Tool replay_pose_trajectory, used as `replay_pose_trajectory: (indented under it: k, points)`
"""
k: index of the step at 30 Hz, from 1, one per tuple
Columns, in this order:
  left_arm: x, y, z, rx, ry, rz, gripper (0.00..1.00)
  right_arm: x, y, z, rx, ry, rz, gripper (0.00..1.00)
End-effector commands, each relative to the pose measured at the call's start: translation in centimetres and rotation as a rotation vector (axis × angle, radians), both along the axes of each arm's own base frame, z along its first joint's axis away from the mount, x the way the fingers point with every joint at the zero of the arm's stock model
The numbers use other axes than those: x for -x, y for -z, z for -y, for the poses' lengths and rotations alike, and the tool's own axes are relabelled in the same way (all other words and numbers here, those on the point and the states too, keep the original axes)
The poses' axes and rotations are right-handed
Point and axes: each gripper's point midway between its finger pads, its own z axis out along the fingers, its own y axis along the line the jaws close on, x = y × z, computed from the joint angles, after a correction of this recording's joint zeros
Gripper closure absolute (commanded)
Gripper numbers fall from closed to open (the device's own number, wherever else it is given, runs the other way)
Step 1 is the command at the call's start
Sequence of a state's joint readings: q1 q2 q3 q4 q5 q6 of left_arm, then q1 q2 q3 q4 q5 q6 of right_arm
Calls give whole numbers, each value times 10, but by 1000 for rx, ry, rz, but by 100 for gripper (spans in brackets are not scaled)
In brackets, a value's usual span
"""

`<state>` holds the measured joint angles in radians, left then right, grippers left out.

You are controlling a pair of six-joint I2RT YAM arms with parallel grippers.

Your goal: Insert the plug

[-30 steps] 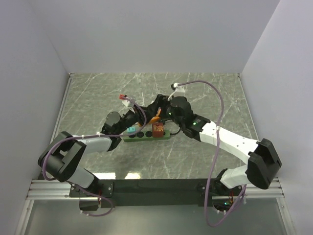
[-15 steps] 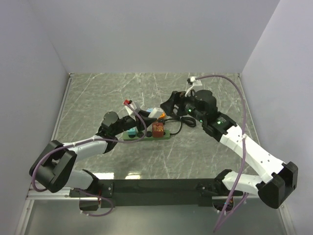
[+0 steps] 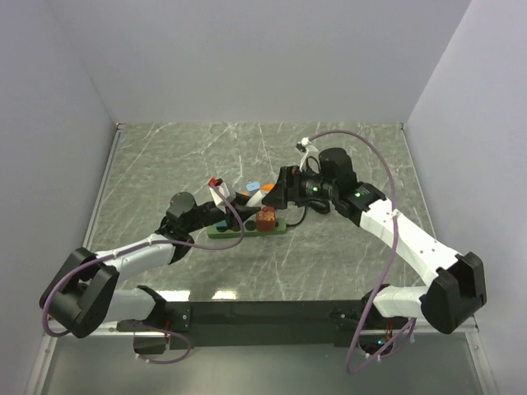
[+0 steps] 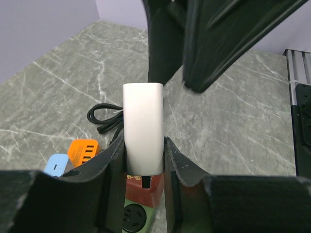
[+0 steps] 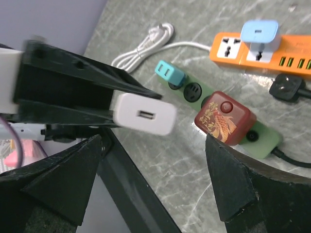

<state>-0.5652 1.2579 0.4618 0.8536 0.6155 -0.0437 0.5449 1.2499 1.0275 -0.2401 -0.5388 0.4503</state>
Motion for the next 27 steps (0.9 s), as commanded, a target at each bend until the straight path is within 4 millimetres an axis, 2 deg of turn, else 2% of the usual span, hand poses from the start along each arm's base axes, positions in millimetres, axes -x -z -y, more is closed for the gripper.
replay_pose_trajectory:
  k: [1, 15, 23, 27]
  points:
    - [8, -18, -1, 19, 30, 85, 100, 0, -19, -7, -27, -55, 36, 7]
    - [11, -14, 4, 1, 55, 57, 99, -3, -17, -26, -103, -131, 17, 8]
    - [7, -11, 5, -19, 48, 76, 99, -3, -16, -36, -113, -165, 17, 19]
    - [7, -10, 5, -20, 44, 76, 99, 1, -11, -43, -112, -190, 1, 30]
